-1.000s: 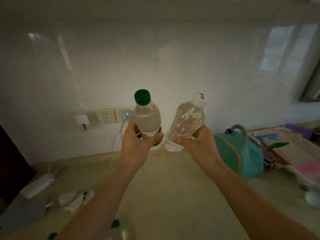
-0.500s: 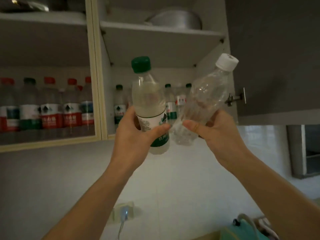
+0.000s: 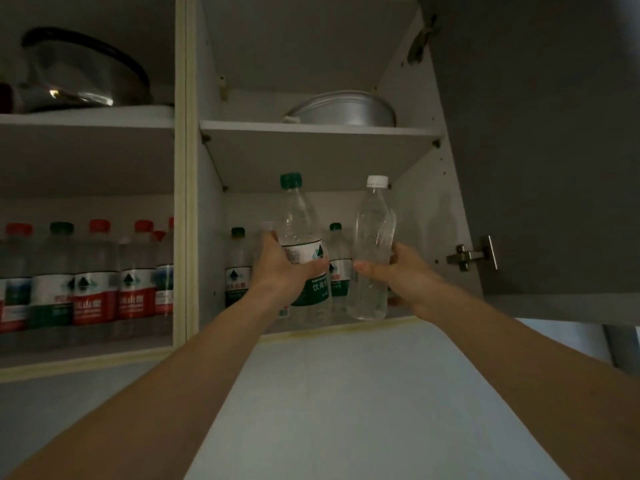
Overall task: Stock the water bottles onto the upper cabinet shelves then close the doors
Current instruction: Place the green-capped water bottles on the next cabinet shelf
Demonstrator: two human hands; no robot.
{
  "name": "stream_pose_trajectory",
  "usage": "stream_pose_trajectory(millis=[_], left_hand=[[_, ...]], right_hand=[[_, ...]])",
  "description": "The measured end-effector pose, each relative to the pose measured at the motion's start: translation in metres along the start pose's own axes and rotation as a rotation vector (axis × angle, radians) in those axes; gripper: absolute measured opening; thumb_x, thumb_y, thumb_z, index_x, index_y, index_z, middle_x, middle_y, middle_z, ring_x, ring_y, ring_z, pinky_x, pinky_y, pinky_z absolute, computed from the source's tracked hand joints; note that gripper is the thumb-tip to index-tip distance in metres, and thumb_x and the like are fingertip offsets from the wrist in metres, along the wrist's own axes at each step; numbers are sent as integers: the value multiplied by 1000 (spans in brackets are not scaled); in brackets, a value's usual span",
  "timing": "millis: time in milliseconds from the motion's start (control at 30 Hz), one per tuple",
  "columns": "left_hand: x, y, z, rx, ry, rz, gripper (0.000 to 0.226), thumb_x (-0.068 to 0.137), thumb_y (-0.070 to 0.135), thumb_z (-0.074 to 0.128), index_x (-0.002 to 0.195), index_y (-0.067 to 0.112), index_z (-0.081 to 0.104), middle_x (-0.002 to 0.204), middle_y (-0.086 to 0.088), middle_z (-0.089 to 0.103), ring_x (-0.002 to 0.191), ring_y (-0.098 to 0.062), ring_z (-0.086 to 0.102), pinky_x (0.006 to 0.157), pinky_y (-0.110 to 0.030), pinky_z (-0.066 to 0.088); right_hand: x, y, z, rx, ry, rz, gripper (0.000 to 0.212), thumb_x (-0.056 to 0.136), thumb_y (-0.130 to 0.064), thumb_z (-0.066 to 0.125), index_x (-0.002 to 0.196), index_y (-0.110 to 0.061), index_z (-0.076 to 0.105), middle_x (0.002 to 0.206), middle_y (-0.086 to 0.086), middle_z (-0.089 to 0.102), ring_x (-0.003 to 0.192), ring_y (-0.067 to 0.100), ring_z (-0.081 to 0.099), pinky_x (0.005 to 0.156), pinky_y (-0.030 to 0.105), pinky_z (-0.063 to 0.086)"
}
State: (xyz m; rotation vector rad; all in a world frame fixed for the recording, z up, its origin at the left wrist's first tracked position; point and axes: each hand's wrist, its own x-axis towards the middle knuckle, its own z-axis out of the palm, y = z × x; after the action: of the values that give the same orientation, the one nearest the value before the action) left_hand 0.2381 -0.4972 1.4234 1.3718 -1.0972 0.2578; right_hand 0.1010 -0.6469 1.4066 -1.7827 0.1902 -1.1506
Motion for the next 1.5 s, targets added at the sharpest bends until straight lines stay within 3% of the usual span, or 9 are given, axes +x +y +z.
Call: stream_pose_trajectory(millis=[100, 233, 467, 733, 900, 1033, 1167, 1333, 1500], left_hand=[[11, -15, 8, -18, 29, -52, 73, 75, 25, 88, 131, 20, 41, 123, 0, 60, 110, -20, 61, 93, -41, 55], [25, -32, 11, 82, -44, -104, 56, 80, 34, 81, 124, 20, 49, 113, 0, 64, 88, -8, 62, 62, -22, 50], [47, -48, 32, 190, -80, -136, 35, 86, 32, 76, 110, 19, 55, 98, 2, 64, 79, -7, 59, 61, -24, 47], [61, -59, 51, 138, -106, -198, 53, 87, 29, 75, 134, 15, 54, 124, -9, 66, 110, -26, 65, 98, -48, 54], [65, -61, 53, 175, -98, -206, 52, 89, 29, 74, 135, 14, 55, 126, -10, 66, 111, -27, 65, 99, -48, 53], [62, -60, 55, 245, -112, -180, 51, 93, 32, 69, 137, 13, 52, 128, -10, 64, 114, -27, 63, 100, -47, 52], [54, -64, 55, 299, -118, -155, 43, 96, 26, 66, 133, 9, 53, 125, -11, 64, 110, -25, 63, 97, -42, 53], [39, -58, 34, 343, -24, -41, 14, 95, 31, 67, 105, 25, 59, 96, 4, 66, 78, -6, 59, 64, -22, 47], [5, -45, -17, 184, 58, 31, 21, 95, 30, 67, 109, 15, 66, 95, 0, 67, 91, -20, 68, 81, -40, 61]], right_hand=[[21, 13, -2, -55, -41, 15, 38, 81, -32, 80, 113, -34, 59, 114, -3, 69, 102, 15, 65, 85, 35, 54], [42, 31, -2, -199, -116, 18, 51, 82, -37, 80, 127, -33, 57, 115, -7, 69, 100, 8, 65, 81, 26, 52], [71, 46, -2, -302, -155, 15, 40, 80, -30, 83, 114, -31, 62, 107, -6, 71, 98, 11, 70, 92, 40, 57], [91, 55, 9, -370, -146, 22, 49, 84, -27, 80, 127, -24, 58, 99, -11, 65, 84, 2, 59, 72, 23, 51], [97, 59, 10, -367, -157, 55, 51, 85, -27, 79, 131, -23, 56, 89, -17, 59, 80, -2, 55, 80, 28, 49], [96, 60, 9, -375, -180, 64, 51, 87, -26, 78, 133, -22, 57, 122, -1, 68, 97, 9, 60, 97, 37, 50], [90, 56, 14, -440, -131, 79, 53, 85, -27, 80, 133, -19, 59, 126, 4, 67, 114, 21, 62, 103, 43, 50], [71, 44, 30, -517, 89, -70, 54, 85, -26, 80, 131, -13, 57, 125, 9, 65, 113, 26, 64, 99, 43, 52], [13, 28, 59, -436, 286, -355, 37, 93, -17, 66, 129, -17, 57, 123, 2, 59, 109, 17, 60, 97, 37, 53]])
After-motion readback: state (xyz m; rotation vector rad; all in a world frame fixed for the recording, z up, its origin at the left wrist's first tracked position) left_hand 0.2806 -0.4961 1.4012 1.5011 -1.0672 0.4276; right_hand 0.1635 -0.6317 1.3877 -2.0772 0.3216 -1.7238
